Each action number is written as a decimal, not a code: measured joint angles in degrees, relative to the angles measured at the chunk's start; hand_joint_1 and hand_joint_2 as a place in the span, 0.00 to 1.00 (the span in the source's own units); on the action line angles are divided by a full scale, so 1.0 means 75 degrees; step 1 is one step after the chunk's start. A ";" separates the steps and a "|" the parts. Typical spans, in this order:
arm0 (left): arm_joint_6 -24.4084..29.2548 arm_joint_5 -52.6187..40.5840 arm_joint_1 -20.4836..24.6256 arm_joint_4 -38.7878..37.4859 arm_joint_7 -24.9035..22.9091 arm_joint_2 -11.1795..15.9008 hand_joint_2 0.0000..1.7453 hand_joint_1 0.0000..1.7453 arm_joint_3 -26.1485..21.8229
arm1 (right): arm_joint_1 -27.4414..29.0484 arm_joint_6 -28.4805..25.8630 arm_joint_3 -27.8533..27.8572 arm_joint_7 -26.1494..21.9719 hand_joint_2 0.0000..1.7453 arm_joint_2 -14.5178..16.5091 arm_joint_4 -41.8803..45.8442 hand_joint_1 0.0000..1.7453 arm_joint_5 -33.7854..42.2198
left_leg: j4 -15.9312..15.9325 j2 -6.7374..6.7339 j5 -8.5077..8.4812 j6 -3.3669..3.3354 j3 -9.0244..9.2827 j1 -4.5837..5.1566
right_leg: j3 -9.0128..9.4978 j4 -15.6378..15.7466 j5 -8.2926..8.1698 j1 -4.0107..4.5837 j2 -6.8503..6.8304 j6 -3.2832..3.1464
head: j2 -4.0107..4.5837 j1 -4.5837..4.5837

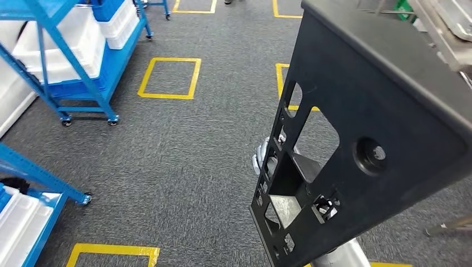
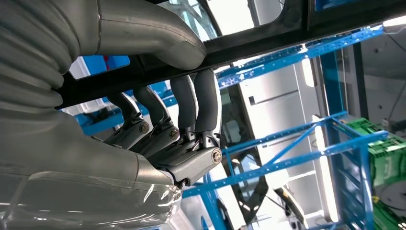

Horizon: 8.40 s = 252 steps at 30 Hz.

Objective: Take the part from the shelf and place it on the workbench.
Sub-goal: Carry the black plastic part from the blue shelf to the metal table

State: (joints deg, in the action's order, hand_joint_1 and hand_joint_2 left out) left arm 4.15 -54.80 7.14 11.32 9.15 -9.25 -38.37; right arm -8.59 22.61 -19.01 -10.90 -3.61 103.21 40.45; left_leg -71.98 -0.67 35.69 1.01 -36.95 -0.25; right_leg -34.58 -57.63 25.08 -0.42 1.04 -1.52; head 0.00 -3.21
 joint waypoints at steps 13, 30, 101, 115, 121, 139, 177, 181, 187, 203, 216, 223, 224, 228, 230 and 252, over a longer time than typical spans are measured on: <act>0.0030 -0.0075 -0.0011 0.0000 -0.0098 0.0055 1.00 0.00 0.0050 | 0.0150 0.0111 0.0141 -0.0001 1.00 0.0021 0.0111 0.94 -0.0001 | 0.1890 0.0276 -0.1139 -0.0323 0.0709 -0.0074 | -0.0565 -0.0905 0.0404 -0.0028 0.0289 0.0401 | 0.0000 0.0003; 0.0034 -0.0108 -0.0006 0.0003 -0.0010 0.0066 1.00 0.00 0.0184 | 0.0322 0.0115 0.0221 -0.0114 1.00 0.0065 0.0222 0.94 -0.0053 | 0.0255 -0.0026 -0.0114 -0.0068 0.0109 0.0018 | 0.0148 0.0106 0.0044 0.0072 -0.0097 -0.0018 | 0.0000 0.0002; 0.0198 -0.0252 -0.0353 0.0005 -0.0344 -0.0044 1.00 0.00 0.0025 | 0.0786 0.0184 0.0510 0.0069 1.00 0.0273 0.0271 0.94 -0.0061 | 0.1842 0.0507 -0.1118 -0.0184 0.0641 -0.0083 | 0.0075 -0.0025 0.0101 -0.0012 0.0912 0.0323 | 0.0000 0.0001; -0.0012 -0.0174 -0.0027 0.0006 -0.0163 -0.0035 1.00 0.00 0.0170 | 0.0399 0.0280 0.0535 0.0203 1.00 0.0250 0.0270 0.94 -0.0052 | 0.1939 -0.0701 -0.0963 -0.0182 0.0877 -0.0007 | 0.0052 -0.0020 0.0058 0.0114 -0.0693 0.0297 | 0.0000 0.0003; 0.0111 -0.0090 -0.0025 0.0009 -0.0250 0.0018 1.00 0.00 0.0167 | 0.0093 0.0274 0.0527 0.0333 1.00 0.0342 0.0172 0.94 0.0089 | 0.0620 -0.0094 -0.0184 -0.0007 0.0379 -0.0047 | 0.0168 0.0140 -0.0009 0.0011 -0.0121 0.0087 | 0.0000 0.0000; 0.0292 0.0063 -0.0241 0.0009 -0.0200 0.0106 1.00 0.00 0.0060 | -0.0068 0.0293 0.0521 0.0376 1.00 0.0412 -0.0167 0.94 0.0125 | 0.1968 -0.0014 -0.1191 -0.0381 0.0653 -0.0094 | -0.1047 -0.2169 0.0956 -0.0061 -0.0108 0.0534 | 0.0000 0.0001; 0.0318 0.0114 -0.0234 0.0003 -0.0112 0.0116 1.00 0.00 -0.0135 | -0.0257 0.0004 0.0393 0.0146 1.00 0.0412 -0.0328 0.94 0.0149 | 0.2039 0.0055 -0.0645 -0.0148 0.1360 -0.0052 | -0.0386 -0.0085 -0.0274 0.0024 -0.0186 0.0304 | 0.0000 0.0004; 0.0315 0.0080 -0.0235 0.0003 -0.0125 0.0114 1.00 0.00 -0.0133 | -0.0160 -0.0001 0.0396 0.0106 1.00 0.0419 -0.0235 0.94 0.0079 | 0.1065 0.0046 -0.0414 -0.0035 0.0922 -0.0076 | -0.0168 0.0028 -0.0224 -0.0009 -0.0146 0.0123 | 0.0000 0.0003; 0.0302 0.0092 -0.0257 0.0003 -0.0138 0.0118 1.00 0.00 -0.0136 | -0.0031 0.0008 0.0396 0.0092 1.00 0.0420 -0.0227 0.94 0.0044 | 0.0405 0.0052 -0.0420 -0.0088 0.0068 -0.0053 | -0.0027 0.0021 -0.0092 0.0106 -0.0071 0.0026 | 0.0000 0.0003; 0.0266 0.0106 -0.0260 0.0003 -0.0130 0.0105 1.00 0.00 -0.0138 | -0.0145 0.0092 0.0395 0.0093 1.00 0.0423 -0.0246 0.94 0.0076 | 0.1989 0.0051 -0.1307 -0.0433 0.0574 -0.0014 | -0.1108 -0.2376 0.1081 -0.0041 -0.0097 0.0536 | 0.0000 0.0003; 0.0224 0.0124 -0.0249 0.0003 -0.0095 0.0094 1.00 0.00 -0.0141 | -0.0427 0.0013 0.0399 0.0155 1.00 0.0445 -0.0288 0.94 0.0164 | -0.0022 0.0059 -0.0301 0.0029 -0.0345 -0.0052 | 0.0278 0.0091 0.0189 -0.0003 -0.0137 0.0058 | 0.0000 0.0003; 0.0233 0.0133 -0.0253 0.0003 -0.0095 0.0128 1.00 0.00 -0.0145 | -0.0500 -0.0001 0.0398 0.0176 1.00 0.0478 -0.0334 0.94 0.0193 | 0.1749 0.0063 -0.1424 -0.0257 0.0319 0.0048 | 0.0635 0.0096 0.0489 0.0108 -0.0086 0.0135 | 0.0000 0.0004; 0.0232 0.0131 -0.0252 0.0003 -0.0095 0.0133 1.00 0.00 -0.0146 | -0.0508 -0.0001 0.0397 0.0179 1.00 0.0481 -0.0343 0.94 0.0196 | 0.1843 0.0064 -0.1367 -0.0294 0.0362 0.0065 | 0.0648 0.0093 0.0492 0.0109 -0.0086 0.0182 | 0.0000 0.0004; 0.0229 0.0130 -0.0259 0.0003 -0.0091 0.0133 1.00 0.00 -0.0151 | -0.0551 -0.0011 0.0396 0.0181 1.00 0.0484 -0.0358 0.94 0.0211 | 0.2048 0.0096 -0.1320 -0.0428 0.0616 0.0009 | 0.0501 -0.0365 0.0603 0.0067 -0.0100 0.0340 | 0.0000 0.0004; 0.0229 0.0126 -0.0245 0.0003 -0.0089 0.0130 1.00 0.00 -0.0153 | -0.0562 -0.0023 0.0396 0.0178 1.00 0.0484 -0.0364 0.94 0.0217 | 0.2081 0.0095 -0.1248 -0.0464 0.0726 0.0000 | -0.0071 -0.1284 0.0933 0.0022 -0.0100 0.0434 | 0.0000 0.0003; 0.0219 0.0062 -0.0299 0.0003 -0.0062 0.0133 1.00 0.00 -0.0170 | -0.0423 -0.0111 0.0394 0.0051 1.00 0.0443 -0.0425 0.94 0.0276 | 0.1271 0.0091 -0.1124 -0.0239 0.0106 0.0038 | 0.0726 0.0007 0.0550 0.0096 -0.0075 0.0032 | 0.0000 0.0012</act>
State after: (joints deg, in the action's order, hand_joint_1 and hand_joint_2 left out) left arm 5.79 -54.33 4.90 11.34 8.68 -8.25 -39.65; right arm -11.76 21.77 -16.05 -10.52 -0.29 100.02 42.52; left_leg -62.45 0.01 27.26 -0.78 -36.16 0.03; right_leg -29.13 -57.58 29.21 0.29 0.48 -1.28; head 0.00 -3.13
